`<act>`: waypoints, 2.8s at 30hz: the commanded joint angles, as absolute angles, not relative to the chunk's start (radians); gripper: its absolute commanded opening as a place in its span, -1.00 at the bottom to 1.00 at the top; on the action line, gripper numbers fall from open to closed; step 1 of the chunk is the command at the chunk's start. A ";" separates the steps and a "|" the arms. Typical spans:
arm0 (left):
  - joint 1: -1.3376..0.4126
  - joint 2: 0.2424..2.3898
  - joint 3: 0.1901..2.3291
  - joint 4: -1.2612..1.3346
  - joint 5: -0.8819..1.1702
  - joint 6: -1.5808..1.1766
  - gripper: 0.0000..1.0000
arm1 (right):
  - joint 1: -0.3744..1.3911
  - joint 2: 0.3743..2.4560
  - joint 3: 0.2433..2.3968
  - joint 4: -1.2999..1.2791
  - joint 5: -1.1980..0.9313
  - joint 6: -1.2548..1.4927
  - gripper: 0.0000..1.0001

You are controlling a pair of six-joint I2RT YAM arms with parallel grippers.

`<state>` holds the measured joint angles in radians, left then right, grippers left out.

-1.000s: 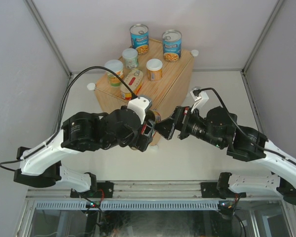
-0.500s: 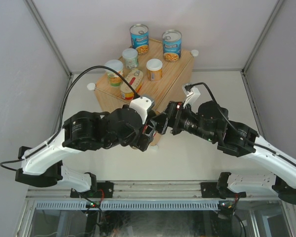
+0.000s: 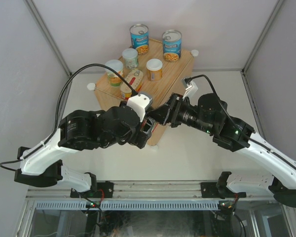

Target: Place and organize the canned foods onto the counter

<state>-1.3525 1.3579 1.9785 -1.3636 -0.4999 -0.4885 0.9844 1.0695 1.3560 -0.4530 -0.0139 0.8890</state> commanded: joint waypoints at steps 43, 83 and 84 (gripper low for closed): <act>-0.908 1.209 1.788 -0.860 -0.444 -0.277 0.24 | 0.531 1.316 1.396 -0.118 -0.391 1.126 -1.00; -0.841 1.103 1.671 -0.828 -0.410 -0.313 0.70 | 0.458 1.370 1.400 -0.063 -0.503 1.162 -1.00; -0.841 1.101 1.671 -0.826 -0.407 -0.316 0.70 | 0.454 1.368 1.396 -0.053 -0.509 1.172 -1.00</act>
<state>-0.8455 1.1259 1.6775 -0.8761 -0.3973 -0.2890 0.4683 1.3941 1.3819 -0.1299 -0.4576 1.1522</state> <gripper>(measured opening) 0.852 0.471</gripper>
